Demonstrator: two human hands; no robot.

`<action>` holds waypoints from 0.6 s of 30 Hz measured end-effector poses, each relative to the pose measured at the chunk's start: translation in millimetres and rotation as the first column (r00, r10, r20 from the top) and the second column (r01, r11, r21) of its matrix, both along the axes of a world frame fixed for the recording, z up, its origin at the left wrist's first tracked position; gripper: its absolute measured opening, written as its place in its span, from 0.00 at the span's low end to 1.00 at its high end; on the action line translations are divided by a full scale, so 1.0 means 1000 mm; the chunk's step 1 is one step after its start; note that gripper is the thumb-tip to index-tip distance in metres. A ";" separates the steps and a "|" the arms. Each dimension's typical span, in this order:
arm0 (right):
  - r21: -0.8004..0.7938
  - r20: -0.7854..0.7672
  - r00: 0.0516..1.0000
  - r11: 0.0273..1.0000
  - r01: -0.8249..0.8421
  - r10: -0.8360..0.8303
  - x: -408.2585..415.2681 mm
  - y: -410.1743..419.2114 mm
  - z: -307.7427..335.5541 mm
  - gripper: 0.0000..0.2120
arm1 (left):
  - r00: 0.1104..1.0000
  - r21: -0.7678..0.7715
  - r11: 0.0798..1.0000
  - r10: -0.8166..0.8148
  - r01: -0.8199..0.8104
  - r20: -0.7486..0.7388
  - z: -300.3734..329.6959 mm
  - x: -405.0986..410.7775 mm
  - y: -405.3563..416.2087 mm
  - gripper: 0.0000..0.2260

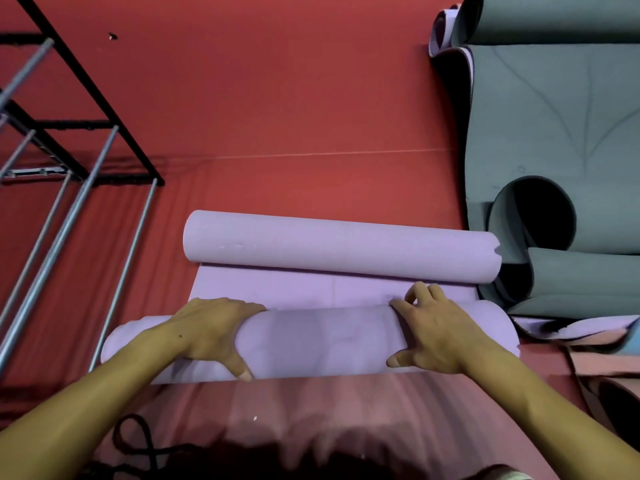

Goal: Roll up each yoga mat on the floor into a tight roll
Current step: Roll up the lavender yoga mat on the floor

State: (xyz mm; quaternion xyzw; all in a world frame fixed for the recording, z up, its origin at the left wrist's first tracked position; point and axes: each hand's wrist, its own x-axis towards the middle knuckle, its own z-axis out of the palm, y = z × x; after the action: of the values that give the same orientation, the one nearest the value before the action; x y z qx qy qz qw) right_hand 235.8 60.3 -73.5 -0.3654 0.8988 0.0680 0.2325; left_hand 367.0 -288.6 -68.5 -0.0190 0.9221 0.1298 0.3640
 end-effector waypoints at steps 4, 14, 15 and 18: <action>-0.022 0.030 0.999 0.999 0.026 -0.026 -0.004 -0.005 0.003 0.45 | 0.980 -0.024 1.000 0.012 -0.017 -0.196 0.001 0.008 -0.010 0.52; -0.022 0.112 0.993 0.999 0.048 -0.045 -0.020 -0.010 0.004 0.42 | 0.936 -0.085 0.990 -0.137 0.116 -0.324 0.002 0.011 -0.005 0.42; -0.029 0.110 0.992 0.997 0.071 -0.067 -0.022 -0.011 0.004 0.43 | 0.937 -0.150 0.981 -0.165 0.124 -0.307 -0.002 0.010 0.003 0.47; -0.023 0.193 0.970 0.988 0.154 -0.147 -0.035 -0.023 0.002 0.48 | 0.938 -0.317 0.942 -0.203 0.109 -0.281 -0.024 0.013 0.023 0.59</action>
State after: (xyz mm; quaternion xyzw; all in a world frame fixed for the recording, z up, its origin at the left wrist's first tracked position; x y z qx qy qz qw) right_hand 200.6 37.3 -71.9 -0.3054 0.8985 -0.0020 0.3153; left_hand 380.2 -265.5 -92.9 0.0211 0.9751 -0.0382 0.2173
